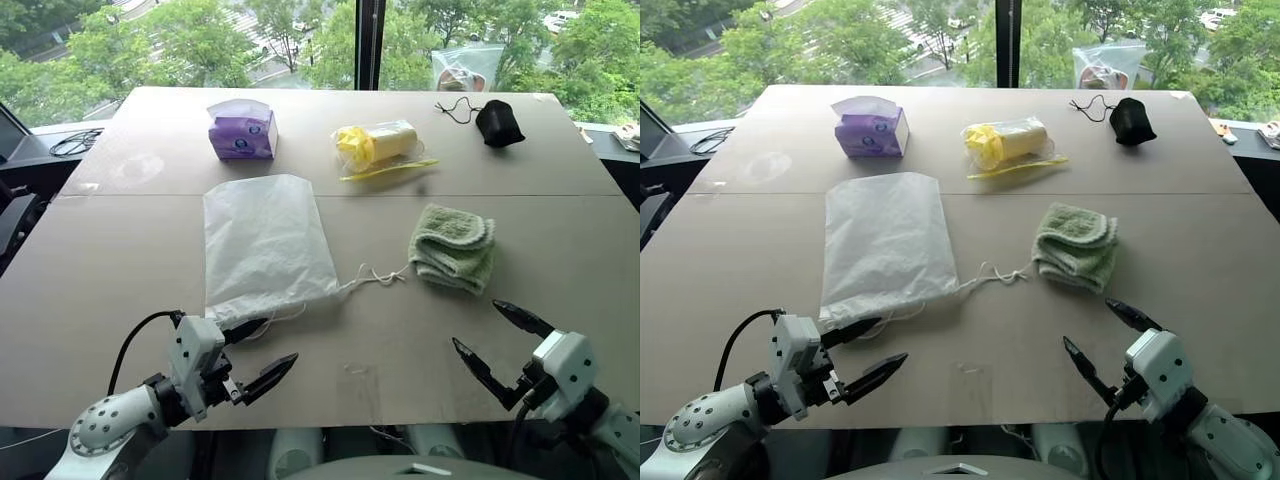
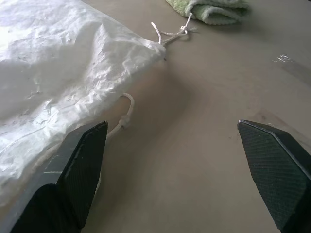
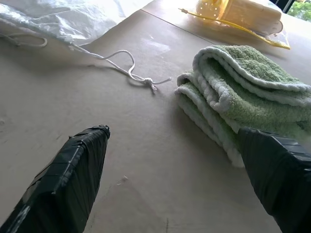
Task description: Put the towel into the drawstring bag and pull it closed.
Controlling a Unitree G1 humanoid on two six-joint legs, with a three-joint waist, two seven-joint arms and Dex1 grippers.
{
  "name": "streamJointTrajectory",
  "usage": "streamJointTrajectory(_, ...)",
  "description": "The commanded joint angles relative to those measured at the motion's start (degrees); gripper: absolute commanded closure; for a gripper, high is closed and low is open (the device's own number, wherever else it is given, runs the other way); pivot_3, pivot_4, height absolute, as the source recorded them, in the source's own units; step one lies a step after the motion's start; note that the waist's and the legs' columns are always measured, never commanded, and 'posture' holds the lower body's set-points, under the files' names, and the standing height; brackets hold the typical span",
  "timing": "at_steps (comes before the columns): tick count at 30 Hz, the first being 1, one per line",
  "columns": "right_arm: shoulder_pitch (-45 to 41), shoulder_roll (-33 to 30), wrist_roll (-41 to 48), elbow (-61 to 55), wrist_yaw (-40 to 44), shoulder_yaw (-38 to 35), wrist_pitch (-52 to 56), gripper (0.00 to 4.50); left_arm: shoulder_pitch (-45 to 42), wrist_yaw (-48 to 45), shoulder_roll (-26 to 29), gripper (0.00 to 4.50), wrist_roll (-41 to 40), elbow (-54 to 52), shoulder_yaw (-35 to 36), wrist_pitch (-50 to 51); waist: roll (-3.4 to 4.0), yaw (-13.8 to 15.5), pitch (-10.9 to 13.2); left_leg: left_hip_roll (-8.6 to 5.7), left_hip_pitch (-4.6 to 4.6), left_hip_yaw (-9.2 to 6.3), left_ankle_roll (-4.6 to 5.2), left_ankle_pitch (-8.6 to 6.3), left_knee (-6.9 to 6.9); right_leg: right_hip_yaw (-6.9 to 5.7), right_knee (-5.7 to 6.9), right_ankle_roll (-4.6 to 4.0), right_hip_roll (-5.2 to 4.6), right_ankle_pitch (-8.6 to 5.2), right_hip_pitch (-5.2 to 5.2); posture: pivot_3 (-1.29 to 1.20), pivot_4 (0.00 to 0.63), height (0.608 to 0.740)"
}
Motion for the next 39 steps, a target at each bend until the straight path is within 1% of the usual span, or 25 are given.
streamJointTrajectory(1,-1.7,-1.3,2.5,-2.6,1.5,-0.3,-1.4,0.0,-1.8,0.2,-0.4,0.09,4.2,1.7,0.2,-7.0,-0.02,0.1,0.0,-0.01,0.0,0.0,-0.04,-0.03,0.0,-0.01,0.02,0.0,0.0,0.0,0.0,0.0,0.15,0.74)
streamJointTrajectory(2,-3.1,-2.2,3.7,-3.0,2.7,0.4,-1.3,0.0,-3.3,1.0,-1.0,0.09,7.6,3.1,-0.1,-11.2,0.01,0.1,0.0,-0.04,0.01,-0.01,-0.15,-0.11,0.0,-0.04,0.09,0.0,-0.01,0.0,0.0,0.0,0.15,0.74)
streamJointTrajectory(4,-5.5,-3.6,5.5,-3.4,4.6,1.7,-0.9,0.0,-5.9,4.2,-0.7,0.09,19.1,7.1,-1.8,-22.5,-0.03,0.2,0.0,-0.1,0.02,0.01,-0.17,-0.2,0.0,-0.05,0.17,-0.01,0.0,0.02,0.0,0.0,0.15,0.74)
streamJointTrajectory(5,-6.1,-4.2,5.5,-3.3,5.1,2.3,-1.0,0.0,-6.7,5.5,-0.5,0.09,23.5,9.2,-2.3,-27.3,-0.08,0.3,-0.1,-0.12,0.01,-0.01,-0.18,-0.21,0.0,-0.06,0.25,-0.03,0.05,0.03,0.02,0.0,0.15,0.74)
streamJointTrajectory(6,-6.5,-4.7,5.4,-3.2,5.6,3.0,-1.2,0.0,-7.4,6.3,-0.2,0.09,26.7,11.1,-2.9,-31.3,-0.1,0.5,-0.1,-0.14,0.02,-0.05,-0.21,-0.23,0.0,-0.05,0.3,-0.06,0.11,0.05,0.03,0.0,0.15,0.74)
streamJointTrajectory(7,-6.7,-5.1,5.1,-3.0,5.8,3.6,-1.4,0.0,-7.7,8.9,0.4,0.09,32.1,12.9,-3.1,-34.8,-0.12,0.6,-0.1,-0.1,0.04,-0.1,-0.17,-0.21,-0.01,-0.05,0.31,-0.07,0.19,0.05,0.06,0.0,0.15,0.74)
streamJointTrajectory(8,-6.9,-5.3,5.0,-2.8,6.0,4.0,-1.6,0.0,-8.0,10.8,0.7,0.09,35.7,14.4,-3.2,-37.3,-0.13,0.7,-0.1,-0.07,0.04,-0.11,-0.16,-0.22,-0.01,-0.05,0.31,-0.11,0.23,0.02,0.06,0.0,0.15,0.74)
streamJointTrajectory(11,-6.8,-5.4,4.4,-2.1,5.9,4.7,-2.2,0.0,-8.9,12.9,0.6,0.09,39.3,16.3,-4.3,-42.2,-0.13,0.9,-0.1,-0.01,0.04,-0.11,-0.16,-0.33,-0.02,-0.05,0.3,-0.1,0.3,0.03,0.05,0.0,0.15,0.74)
streamJointTrajectory(14,-6.2,-5.6,3.8,-1.3,6.1,5.2,-3.3,0.0,-10.6,16.2,0.7,0.09,43.7,18.0,-5.2,-44.7,-0.13,1.6,-0.1,-0.01,0.06,-0.08,-0.15,-0.35,0.0,-0.05,0.3,-0.1,0.26,0.02,0.06,0.0,0.15,0.74)
streamJointTrajectory(16,-5.8,-5.6,3.4,-1.1,6.1,5.4,-3.9,0.0,-11.6,17.8,0.5,0.09,45.7,18.6,-5.7,-45.5,-0.15,1.7,-0.1,-0.01,0.06,-0.08,-0.26,-0.41,0.05,-0.05,0.31,-0.25,0.24,-0.07,0.08,0.0,0.15,0.74)
streamJointTrajectory(21,-5.5,-5.5,2.9,-1.0,5.5,5.4,-4.4,0.0,-13.9,20.3,-0.2,0.09,46.5,16.6,-5.9,-44.8,-0.18,1.7,-0.1,0.0,0.12,-0.09,-0.38,-0.49,0.13,-0.06,0.41,-0.24,0.24,-0.06,0.13,0.0,0.15,0.74)
streamJointTrajectory(26,-5.6,-5.5,2.6,-0.3,5.0,5.1,-4.6,0.0,-14.5,23.3,0.2,0.09,46.5,18.1,-4.1,-46.2,-0.18,1.6,-0.1,0.03,0.18,-0.1,-0.36,-0.47,0.13,-0.07,0.44,-0.2,0.28,-0.04,0.18,0.0,0.15,0.74)
streamJointTrajectory(28,-6.0,-5.4,2.2,0.1,4.6,5.5,-4.5,0.0,-14.7,23.6,0.6,0.09,46.3,19.2,-4.4,-46.4,-0.18,1.6,-0.1,0.02,0.18,-0.1,-0.15,-0.35,0.13,-0.08,0.44,-0.07,0.28,0.04,0.19,0.0,0.15,0.74)
streamJointTrajectory(29,-6.3,-5.3,1.8,0.4,4.4,5.8,-4.4,0.0,-15.0,23.6,0.7,0.33,46.2,19.7,-4.8,-46.2,-0.18,1.6,-0.1,0.02,0.17,-0.1,-0.14,-0.34,0.13,-0.08,0.44,-0.06,0.28,0.05,0.19,0.0,0.15,0.74)
streamJointTrajectory(31,-7.0,-5.1,0.6,0.7,3.6,6.3,-4.1,0.0,-15.8,22.0,0.4,0.89,43.4,19.9,-6.0,-43.9,-0.19,1.6,-0.1,0.02,0.18,-0.08,-0.14,-0.34,0.13,-0.07,0.44,-0.06,0.28,0.05,0.19,0.0,0.15,0.74)
streamJointTrajectory(33,-7.7,-4.8,0.1,0.6,2.0,6.3,-2.3,0.0,-17.1,19.3,-0.3,1.78,37.5,18.4,-6.7,-37.7,-0.19,1.6,-0.1,0.01,0.17,-0.08,-0.14,-0.34,0.16,-0.07,0.44,-0.06,0.27,0.05,0.19,0.0,0.15,0.74)
streamJointTrajectory(34,-8.6,-4.1,-0.6,0.3,0.0,5.8,-1.0,0.0,-18.2,18.1,-1.2,2.4,32.4,16.8,-6.6,-31.7,-0.19,1.6,-0.1,0.01,0.17,-0.09,-0.13,-0.34,0.17,-0.08,0.44,-0.06,0.27,0.05,0.21,0.0,0.15,0.74)
streamJointTrajectory(35,-9.6,-3.4,-2.2,0.0,-2.2,5.5,-0.2,0.0,-19.4,16.9,-2.0,2.78,25.7,15.2,-6.3,-24.2,-0.2,1.7,-0.1,0.02,0.17,-0.1,-0.14,-0.34,0.18,-0.09,0.45,-0.06,0.26,0.05,0.21,0.0,0.15,0.74)
streamJointTrajectory(36,-10.3,-2.9,-3.5,-0.3,-3.8,5.3,0.3,0.0,-20.2,16.1,-2.6,3.22,21.1,13.8,-6.0,-18.6,-0.2,1.6,-0.1,0.02,0.15,-0.13,-0.13,-0.34,0.21,-0.13,0.46,-0.06,0.27,0.05,0.22,0.0,0.15,0.74)
streamJointTrajectory(37,-11.0,-2.9,-6.8,-1.0,-5.8,5.5,2.5,0.0,-21.5,15.6,-2.9,3.54,16.5,12.8,-5.3,-13.6,-0.21,1.6,-0.2,0.03,0.14,-0.15,-0.13,-0.34,0.3,-0.17,0.53,-0.06,0.27,0.05,0.22,0.0,0.15,0.74)
streamJointTrajectory(38,-11.9,-4.2,-7.9,-2.4,-6.7,5.6,7.8,0.0,-23.1,15.0,-2.8,4.1,9.1,11.8,-4.2,-6.6,-0.2,1.6,-0.2,0.04,0.13,-0.17,-0.13,-0.34,0.34,-0.17,0.54,-0.06,0.28,0.05,0.24,0.0,0.15,0.74)
streamJointTrajectory(39,-12.9,-7.0,-0.8,-3.7,-3.0,5.4,13.0,0.0,-24.8,14.7,-2.4,4.44,3.5,11.1,-3.1,-1.1,-0.21,1.6,-0.2,0.04,0.14,-0.17,-0.13,-0.34,0.37,-0.17,0.56,-0.05,0.28,0.05,0.25,0.0,0.15,0.74)
